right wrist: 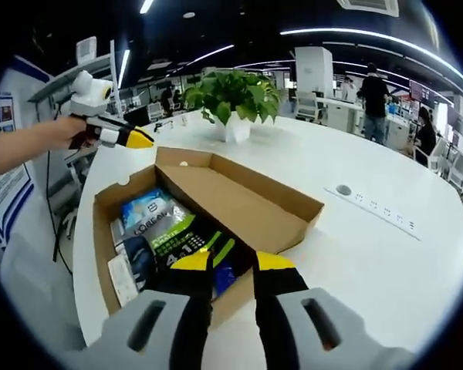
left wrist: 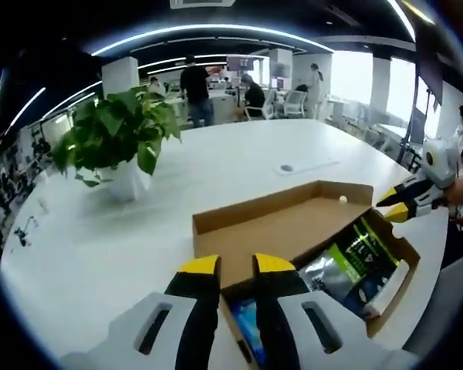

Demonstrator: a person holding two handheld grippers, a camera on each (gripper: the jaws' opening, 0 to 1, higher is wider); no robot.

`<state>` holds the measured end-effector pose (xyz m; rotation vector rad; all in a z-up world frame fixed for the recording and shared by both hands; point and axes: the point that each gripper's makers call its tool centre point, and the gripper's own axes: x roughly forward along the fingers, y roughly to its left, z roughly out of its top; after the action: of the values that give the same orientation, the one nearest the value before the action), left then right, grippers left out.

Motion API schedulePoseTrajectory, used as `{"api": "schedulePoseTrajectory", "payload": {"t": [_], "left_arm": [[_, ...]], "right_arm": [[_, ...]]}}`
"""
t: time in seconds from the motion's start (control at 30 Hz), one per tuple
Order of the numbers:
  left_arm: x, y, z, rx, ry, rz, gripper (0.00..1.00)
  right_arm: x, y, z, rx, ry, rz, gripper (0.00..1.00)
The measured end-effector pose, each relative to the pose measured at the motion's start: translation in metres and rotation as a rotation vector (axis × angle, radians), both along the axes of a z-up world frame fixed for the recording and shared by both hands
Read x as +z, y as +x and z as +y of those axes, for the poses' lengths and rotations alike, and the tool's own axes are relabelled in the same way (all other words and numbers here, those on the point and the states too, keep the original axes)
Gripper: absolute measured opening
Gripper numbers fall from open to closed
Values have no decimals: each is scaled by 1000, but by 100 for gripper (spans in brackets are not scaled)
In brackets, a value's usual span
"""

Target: Operate the shoe box by opening the lid, removing the specified soft item, and placing it in the target area until the item is outside and the box remains undamaged.

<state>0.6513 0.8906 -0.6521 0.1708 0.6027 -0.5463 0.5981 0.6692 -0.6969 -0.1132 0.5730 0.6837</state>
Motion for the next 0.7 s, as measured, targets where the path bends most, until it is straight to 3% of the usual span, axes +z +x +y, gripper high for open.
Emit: {"api": "schedulePoseTrajectory", "payload": {"t": [0.2, 0.7], "left_arm": [[-10, -14, -8, -33, -7, 43, 15], [-55, -71, -31, -126, -14, 224, 17]], "right_arm": [[-5, 1, 7, 25, -23, 23, 20], [-15, 4, 19, 66, -81, 73, 22]]}}
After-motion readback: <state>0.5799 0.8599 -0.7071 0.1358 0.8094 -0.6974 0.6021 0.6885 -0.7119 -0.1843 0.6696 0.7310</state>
